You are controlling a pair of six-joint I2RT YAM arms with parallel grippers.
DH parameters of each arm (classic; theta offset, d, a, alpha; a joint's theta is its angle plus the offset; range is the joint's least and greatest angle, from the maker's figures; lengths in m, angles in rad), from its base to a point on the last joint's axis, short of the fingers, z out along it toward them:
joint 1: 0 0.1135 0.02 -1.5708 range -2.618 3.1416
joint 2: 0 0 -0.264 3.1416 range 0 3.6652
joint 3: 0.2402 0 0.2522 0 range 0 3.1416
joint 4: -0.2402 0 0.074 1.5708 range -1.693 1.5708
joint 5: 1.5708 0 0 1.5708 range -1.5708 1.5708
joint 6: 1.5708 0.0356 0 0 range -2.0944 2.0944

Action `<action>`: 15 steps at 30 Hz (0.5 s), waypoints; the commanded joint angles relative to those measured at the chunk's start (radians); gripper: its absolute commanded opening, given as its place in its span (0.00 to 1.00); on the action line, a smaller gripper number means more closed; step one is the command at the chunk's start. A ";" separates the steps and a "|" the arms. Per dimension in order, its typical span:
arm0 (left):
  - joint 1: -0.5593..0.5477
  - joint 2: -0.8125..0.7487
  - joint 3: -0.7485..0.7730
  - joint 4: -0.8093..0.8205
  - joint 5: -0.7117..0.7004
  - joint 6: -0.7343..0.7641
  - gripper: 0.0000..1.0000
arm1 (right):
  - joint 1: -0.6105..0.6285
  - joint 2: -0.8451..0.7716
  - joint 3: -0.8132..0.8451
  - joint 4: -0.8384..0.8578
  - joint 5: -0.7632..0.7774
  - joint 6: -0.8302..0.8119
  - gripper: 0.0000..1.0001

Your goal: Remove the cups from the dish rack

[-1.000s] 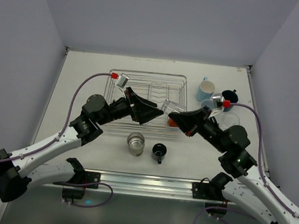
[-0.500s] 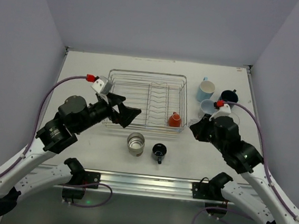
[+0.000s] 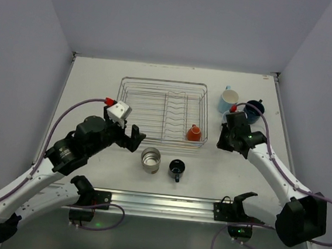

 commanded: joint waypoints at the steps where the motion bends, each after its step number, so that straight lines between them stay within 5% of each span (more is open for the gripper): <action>1: -0.001 0.008 -0.024 0.026 0.028 0.046 1.00 | -0.011 0.088 0.019 0.055 -0.055 -0.041 0.00; 10: -0.001 0.037 -0.007 0.058 0.144 0.032 1.00 | -0.011 0.190 0.012 0.069 -0.048 -0.024 0.02; 15: -0.001 0.088 0.017 0.089 0.207 0.007 1.00 | -0.009 0.208 -0.002 0.083 -0.051 -0.018 0.19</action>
